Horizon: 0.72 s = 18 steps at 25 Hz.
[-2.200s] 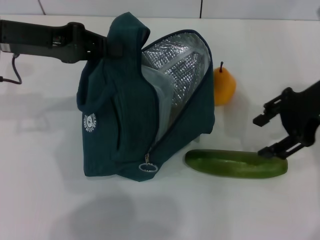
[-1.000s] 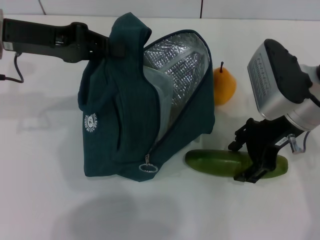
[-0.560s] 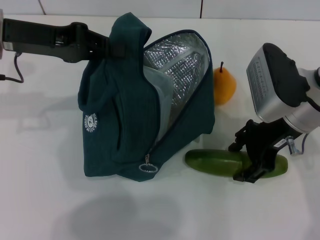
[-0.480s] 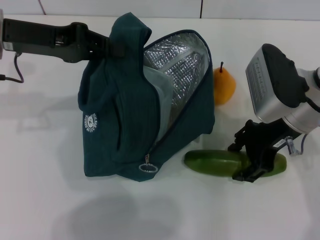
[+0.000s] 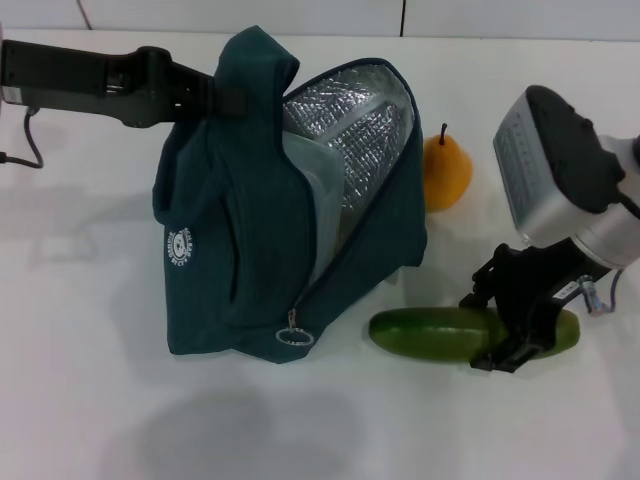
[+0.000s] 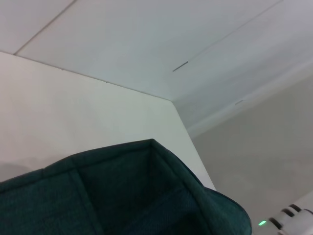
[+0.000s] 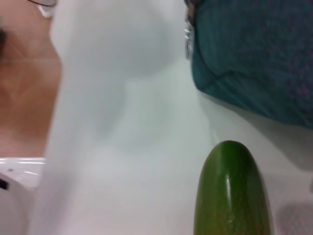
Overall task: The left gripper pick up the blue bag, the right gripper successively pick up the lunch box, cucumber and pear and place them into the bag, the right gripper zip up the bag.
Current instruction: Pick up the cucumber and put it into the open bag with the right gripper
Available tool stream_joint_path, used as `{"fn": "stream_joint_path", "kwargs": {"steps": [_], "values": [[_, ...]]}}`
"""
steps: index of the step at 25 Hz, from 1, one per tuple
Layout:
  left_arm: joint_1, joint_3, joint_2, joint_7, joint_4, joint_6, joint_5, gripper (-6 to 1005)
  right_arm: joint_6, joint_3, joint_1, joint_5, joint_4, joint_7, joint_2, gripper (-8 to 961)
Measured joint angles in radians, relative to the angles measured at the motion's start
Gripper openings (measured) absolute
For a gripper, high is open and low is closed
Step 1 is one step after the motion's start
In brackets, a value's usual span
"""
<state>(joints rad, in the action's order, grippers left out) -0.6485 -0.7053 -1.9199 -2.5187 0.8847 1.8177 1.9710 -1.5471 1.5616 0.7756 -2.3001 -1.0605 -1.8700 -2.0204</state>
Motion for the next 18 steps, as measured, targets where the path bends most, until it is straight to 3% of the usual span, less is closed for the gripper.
{"fn": "stream_joint_path", "kwargs": {"steps": [9,14,17,18], "values": [[-0.003,0.003,0.001,-0.001,0.0,0.0,-0.001,44,-0.257,-0.129,-0.007,0.119,-0.078,0.003,0.004,638],[-0.005,0.003,0.001,-0.001,-0.002,-0.001,0.0,44,-0.4,-0.238,-0.008,0.253,-0.079,0.019,0.006,640],[-0.005,0.003,0.001,-0.002,-0.003,-0.001,0.0,44,-0.444,-0.387,-0.036,0.349,-0.05,0.039,0.007,642],[-0.005,0.003,0.001,-0.002,-0.002,-0.001,0.0,44,-0.444,-0.387,-0.036,0.349,-0.05,0.039,0.007,642]]}}
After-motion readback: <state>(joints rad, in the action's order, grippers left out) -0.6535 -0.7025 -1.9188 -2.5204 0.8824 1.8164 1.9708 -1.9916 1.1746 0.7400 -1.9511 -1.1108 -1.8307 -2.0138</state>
